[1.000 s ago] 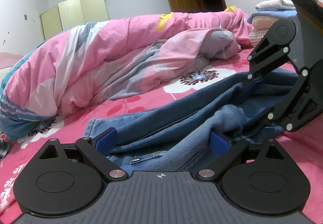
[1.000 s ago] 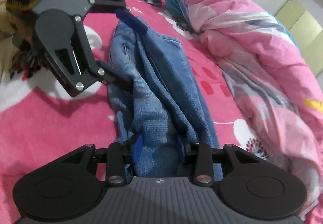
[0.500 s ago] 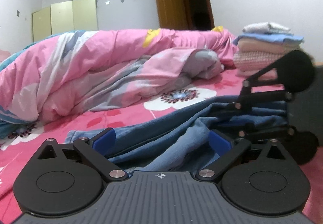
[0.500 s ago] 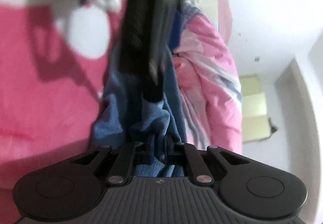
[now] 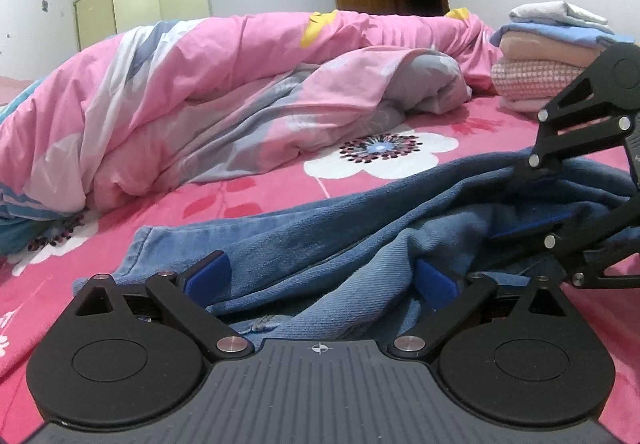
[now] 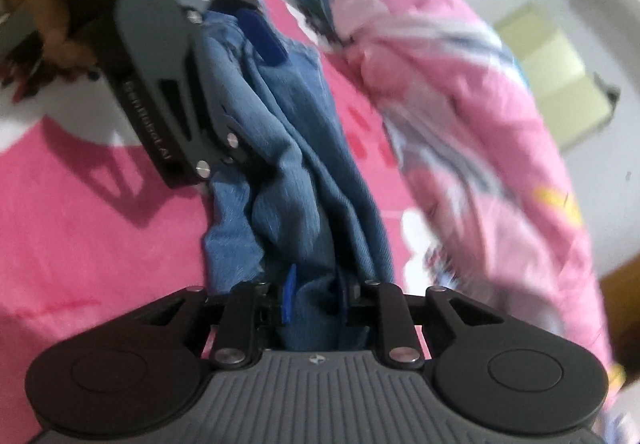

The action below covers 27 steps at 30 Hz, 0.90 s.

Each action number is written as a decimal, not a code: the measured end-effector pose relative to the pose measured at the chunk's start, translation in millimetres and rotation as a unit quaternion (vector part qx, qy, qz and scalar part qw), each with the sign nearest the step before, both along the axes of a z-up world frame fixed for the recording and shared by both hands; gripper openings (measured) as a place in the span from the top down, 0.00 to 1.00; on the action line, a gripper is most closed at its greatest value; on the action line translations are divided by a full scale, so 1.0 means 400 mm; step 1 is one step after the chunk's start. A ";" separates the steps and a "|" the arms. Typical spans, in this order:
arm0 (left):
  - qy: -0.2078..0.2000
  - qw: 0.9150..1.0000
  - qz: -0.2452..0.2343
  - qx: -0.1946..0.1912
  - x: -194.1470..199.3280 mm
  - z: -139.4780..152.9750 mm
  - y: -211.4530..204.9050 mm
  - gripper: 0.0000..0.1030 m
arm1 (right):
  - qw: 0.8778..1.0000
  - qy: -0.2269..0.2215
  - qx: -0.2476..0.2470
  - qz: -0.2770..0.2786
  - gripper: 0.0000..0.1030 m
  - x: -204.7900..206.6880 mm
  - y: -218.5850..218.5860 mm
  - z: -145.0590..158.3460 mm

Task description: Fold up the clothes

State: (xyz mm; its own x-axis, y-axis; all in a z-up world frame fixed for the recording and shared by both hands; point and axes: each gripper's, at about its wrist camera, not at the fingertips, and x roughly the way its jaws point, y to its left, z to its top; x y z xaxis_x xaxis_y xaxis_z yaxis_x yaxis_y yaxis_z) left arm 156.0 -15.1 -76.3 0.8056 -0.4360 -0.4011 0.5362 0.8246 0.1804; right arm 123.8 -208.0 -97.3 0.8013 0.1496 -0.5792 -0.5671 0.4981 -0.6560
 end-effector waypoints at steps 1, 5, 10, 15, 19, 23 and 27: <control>0.000 1.000 0.000 0.000 0.001 0.000 0.000 0.04 | 1.000 0.011 0.010 -0.009 0.79 0.003 -0.005 0.006; -0.001 1.000 -0.003 0.001 -0.001 0.000 0.001 0.04 | 1.000 0.013 0.020 -0.019 0.86 -0.001 -0.019 0.010; -0.004 1.000 -0.002 0.000 -0.002 0.000 0.007 0.04 | 0.971 -0.181 -0.146 0.044 0.93 -0.082 0.014 -0.083; -0.002 1.000 -0.003 0.005 -0.003 -0.005 0.013 0.04 | 0.935 -0.226 -0.262 0.082 0.93 -0.097 0.005 -0.202; 0.006 1.000 0.000 0.001 0.003 -0.004 0.019 0.04 | 0.946 -0.194 -0.240 0.098 0.92 -0.090 0.001 -0.167; 0.012 1.000 -0.001 -0.004 0.008 -0.003 0.023 0.04 | 0.980 -0.135 -0.132 0.070 0.87 -0.098 -0.028 -0.045; 0.012 1.000 0.000 -0.002 0.006 -0.004 0.022 0.04 | 0.996 -0.072 -0.006 0.048 0.86 -0.099 -0.048 0.053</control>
